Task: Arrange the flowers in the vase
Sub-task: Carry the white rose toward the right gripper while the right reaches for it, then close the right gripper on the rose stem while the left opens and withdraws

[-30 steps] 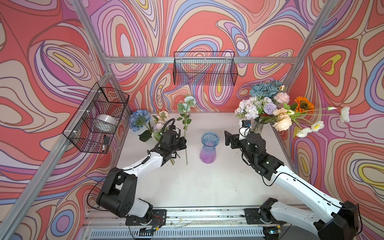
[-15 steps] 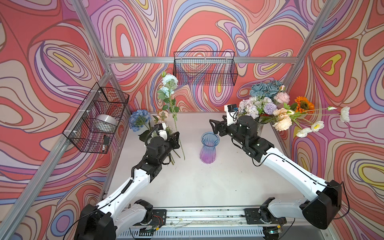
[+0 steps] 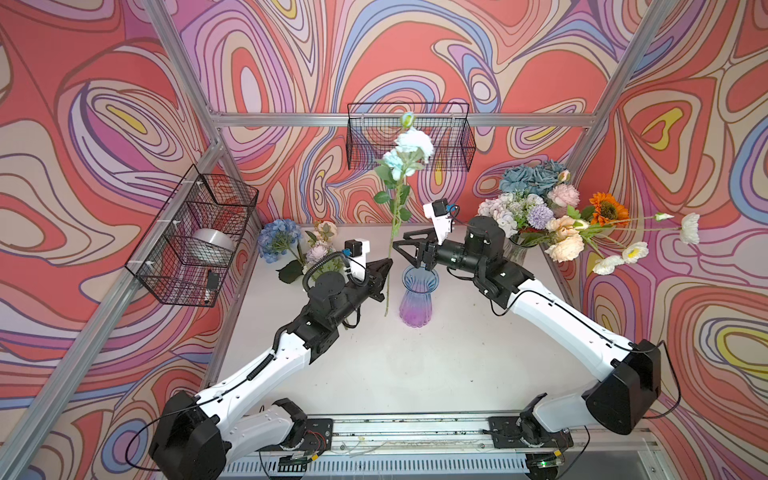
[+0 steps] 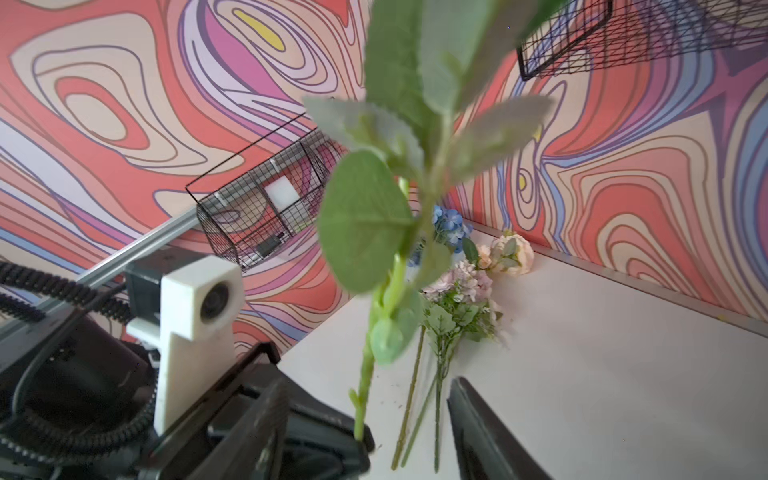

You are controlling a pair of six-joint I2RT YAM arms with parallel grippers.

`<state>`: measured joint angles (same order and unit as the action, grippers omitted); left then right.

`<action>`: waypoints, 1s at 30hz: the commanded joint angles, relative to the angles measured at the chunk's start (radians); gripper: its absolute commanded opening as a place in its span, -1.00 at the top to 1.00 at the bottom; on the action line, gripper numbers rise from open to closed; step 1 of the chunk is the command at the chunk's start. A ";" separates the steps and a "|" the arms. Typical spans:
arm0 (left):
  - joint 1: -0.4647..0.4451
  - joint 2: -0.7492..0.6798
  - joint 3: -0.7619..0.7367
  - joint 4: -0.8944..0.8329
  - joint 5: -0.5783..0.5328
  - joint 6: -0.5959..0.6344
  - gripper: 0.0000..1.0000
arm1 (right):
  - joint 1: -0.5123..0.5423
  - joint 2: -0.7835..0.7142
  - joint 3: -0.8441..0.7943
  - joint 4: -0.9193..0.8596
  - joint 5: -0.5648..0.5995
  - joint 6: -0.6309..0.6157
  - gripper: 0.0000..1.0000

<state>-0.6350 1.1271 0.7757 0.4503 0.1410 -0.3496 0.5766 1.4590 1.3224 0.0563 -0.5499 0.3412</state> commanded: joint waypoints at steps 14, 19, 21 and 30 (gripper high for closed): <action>-0.023 0.002 0.030 0.065 0.025 0.061 0.10 | -0.004 0.053 0.010 0.053 -0.098 0.060 1.00; -0.021 -0.048 0.000 0.030 -0.142 0.038 -1.00 | -0.004 0.023 0.040 -0.017 -0.032 0.001 1.00; -0.015 -0.070 -0.013 -0.026 -0.271 0.017 -0.99 | -0.004 -0.005 0.056 -0.054 0.037 -0.039 1.00; 0.165 -0.105 -0.127 -0.170 -0.353 -0.237 -1.00 | -0.004 -0.153 0.040 -0.106 0.370 -0.217 1.00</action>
<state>-0.4953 1.0286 0.6964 0.3302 -0.1776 -0.4835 0.5716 1.3514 1.3464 -0.0414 -0.3336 0.2096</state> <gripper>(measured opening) 0.998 0.070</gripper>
